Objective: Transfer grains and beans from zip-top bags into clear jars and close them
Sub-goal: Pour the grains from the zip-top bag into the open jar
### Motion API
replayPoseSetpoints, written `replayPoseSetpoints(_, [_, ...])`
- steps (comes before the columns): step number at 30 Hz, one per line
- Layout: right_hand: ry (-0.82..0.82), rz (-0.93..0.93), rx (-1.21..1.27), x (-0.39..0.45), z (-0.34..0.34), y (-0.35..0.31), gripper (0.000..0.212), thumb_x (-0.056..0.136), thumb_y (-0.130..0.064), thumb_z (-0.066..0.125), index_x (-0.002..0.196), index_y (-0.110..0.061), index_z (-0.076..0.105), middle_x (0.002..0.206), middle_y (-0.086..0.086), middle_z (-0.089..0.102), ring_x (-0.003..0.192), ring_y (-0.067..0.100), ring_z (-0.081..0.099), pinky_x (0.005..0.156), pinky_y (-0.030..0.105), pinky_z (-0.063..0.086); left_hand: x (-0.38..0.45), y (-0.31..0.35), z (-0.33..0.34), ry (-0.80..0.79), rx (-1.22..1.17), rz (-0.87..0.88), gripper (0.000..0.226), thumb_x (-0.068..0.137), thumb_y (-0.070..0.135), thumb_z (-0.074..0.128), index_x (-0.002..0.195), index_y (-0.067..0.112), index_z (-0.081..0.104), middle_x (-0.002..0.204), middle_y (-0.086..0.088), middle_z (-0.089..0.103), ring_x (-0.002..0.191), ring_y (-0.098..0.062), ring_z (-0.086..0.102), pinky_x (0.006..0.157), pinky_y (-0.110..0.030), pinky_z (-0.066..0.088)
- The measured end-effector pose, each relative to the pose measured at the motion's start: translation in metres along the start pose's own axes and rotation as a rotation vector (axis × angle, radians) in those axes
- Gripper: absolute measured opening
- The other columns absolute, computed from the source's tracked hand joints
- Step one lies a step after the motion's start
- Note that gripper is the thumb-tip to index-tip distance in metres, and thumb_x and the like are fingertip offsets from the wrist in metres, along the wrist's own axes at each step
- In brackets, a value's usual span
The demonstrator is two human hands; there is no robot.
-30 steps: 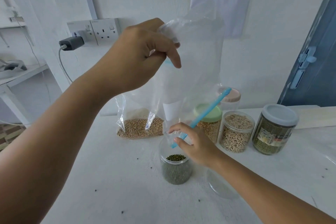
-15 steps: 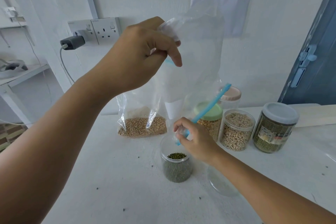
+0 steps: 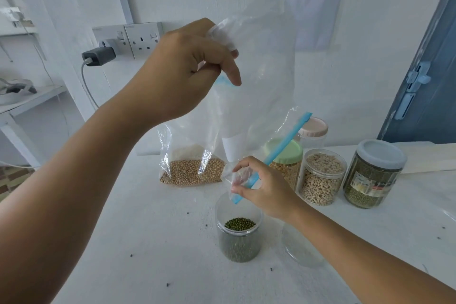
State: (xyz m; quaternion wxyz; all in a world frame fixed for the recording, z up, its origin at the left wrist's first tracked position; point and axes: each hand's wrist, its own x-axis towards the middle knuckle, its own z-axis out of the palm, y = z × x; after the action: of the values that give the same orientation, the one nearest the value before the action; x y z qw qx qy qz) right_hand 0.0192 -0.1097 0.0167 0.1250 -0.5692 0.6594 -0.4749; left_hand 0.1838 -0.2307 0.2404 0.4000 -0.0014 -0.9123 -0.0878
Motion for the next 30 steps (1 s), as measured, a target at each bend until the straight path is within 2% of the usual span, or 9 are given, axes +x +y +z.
replayPoseSetpoints(6, [-0.219, 0.054, -0.068, -0.009, -0.001, -0.003, 0.049, 0.086, -0.03, 0.084, 0.119, -0.045, 0.051, 0.106, -0.017, 0.073, 0.091, 0.002, 0.067, 0.079, 0.016, 0.049, -0.005, -0.003, 0.003, -0.016, -0.015, -0.011, 0.041, 0.091, -0.004, 0.049, 0.093, 0.018, 0.083, 0.111, -0.012, 0.066, 0.109, 0.014, 0.061, 0.095, -0.016, 0.049])
replayPoseSetpoints(8, [-0.192, 0.04, -0.093, -0.01, 0.005, 0.0, 0.044, 0.09, -0.027, 0.08, 0.119, -0.042, 0.05, 0.104, -0.013, 0.073, 0.086, 0.001, 0.067, 0.074, 0.014, 0.049, -0.006, -0.005, 0.007, -0.031, -0.015, -0.004, 0.041, 0.091, -0.005, 0.05, 0.092, 0.018, 0.083, 0.111, -0.011, 0.066, 0.108, 0.014, 0.061, 0.093, -0.015, 0.049])
replayPoseSetpoints(12, [-0.045, 0.046, -0.208, 0.009, 0.012, 0.011, 0.035, 0.093, -0.021, 0.076, 0.11, -0.038, 0.051, 0.088, -0.015, 0.073, 0.076, 0.002, 0.069, 0.067, 0.024, 0.056, -0.009, -0.007, 0.015, -0.048, -0.006, 0.005, 0.041, 0.091, -0.004, 0.051, 0.092, 0.02, 0.083, 0.112, -0.011, 0.067, 0.105, 0.016, 0.059, 0.091, -0.012, 0.048])
replayPoseSetpoints(15, [-0.025, 0.062, -0.238, 0.024, 0.01, 0.013, 0.035, 0.091, -0.02, 0.078, 0.103, -0.039, 0.05, 0.08, -0.016, 0.069, 0.066, -0.002, 0.064, 0.058, 0.016, 0.046, -0.01, -0.008, 0.015, -0.048, -0.009, -0.005, 0.041, 0.09, -0.004, 0.05, 0.091, 0.021, 0.083, 0.112, -0.011, 0.067, 0.105, 0.017, 0.059, 0.091, -0.011, 0.047])
replayPoseSetpoints(19, [0.059, -0.02, -0.283, 0.023, 0.011, 0.017, 0.038, 0.084, -0.026, 0.083, 0.096, -0.04, 0.049, 0.072, -0.009, 0.067, 0.062, 0.01, 0.061, 0.054, 0.024, 0.048, -0.015, -0.009, 0.009, -0.039, -0.005, -0.038, 0.04, 0.09, -0.005, 0.051, 0.092, 0.019, 0.083, 0.11, -0.013, 0.067, 0.106, 0.018, 0.059, 0.09, -0.008, 0.044])
replayPoseSetpoints(21, [0.091, -0.062, -0.283, 0.021, 0.013, 0.016, 0.037, 0.085, -0.028, 0.082, 0.099, -0.039, 0.049, 0.072, -0.006, 0.068, 0.061, 0.013, 0.062, 0.057, 0.03, 0.05, -0.016, -0.01, 0.005, -0.015, -0.003, -0.059, 0.04, 0.09, -0.006, 0.051, 0.092, 0.019, 0.083, 0.111, -0.012, 0.067, 0.108, 0.015, 0.059, 0.093, -0.009, 0.045])
replayPoseSetpoints(25, [0.061, -0.07, -0.226, 0.02, 0.013, 0.008, 0.043, 0.095, -0.023, 0.073, 0.119, -0.039, 0.042, 0.071, -0.004, 0.06, 0.06, 0.018, 0.058, 0.054, 0.032, 0.045, -0.016, -0.009, -0.002, 0.008, -0.008, -0.074, 0.041, 0.09, -0.004, 0.05, 0.092, 0.021, 0.082, 0.114, -0.007, 0.068, 0.112, 0.004, 0.063, 0.097, -0.019, 0.05])
replayPoseSetpoints(28, [-0.007, -0.034, -0.128, 0.019, 0.009, 0.002, 0.05, 0.096, -0.025, 0.072, 0.127, -0.049, 0.041, 0.088, 0.005, 0.068, 0.074, 0.025, 0.066, 0.068, 0.04, 0.055, -0.015, -0.008, -0.004, 0.006, 0.003, -0.076, 0.039, 0.091, -0.001, 0.05, 0.092, 0.022, 0.083, 0.113, -0.007, 0.068, 0.112, 0.004, 0.063, 0.097, -0.021, 0.051])
replayPoseSetpoints(30, [-0.068, -0.032, -0.122, 0.019, 0.008, 0.003, 0.046, 0.097, -0.027, 0.071, 0.125, -0.053, 0.047, 0.11, 0.001, 0.068, 0.096, 0.021, 0.066, 0.084, 0.032, 0.055, -0.016, -0.008, -0.003, 0.008, 0.005, -0.075, 0.039, 0.091, 0.0, 0.051, 0.092, 0.021, 0.083, 0.112, -0.007, 0.068, 0.11, 0.008, 0.062, 0.097, -0.024, 0.052])
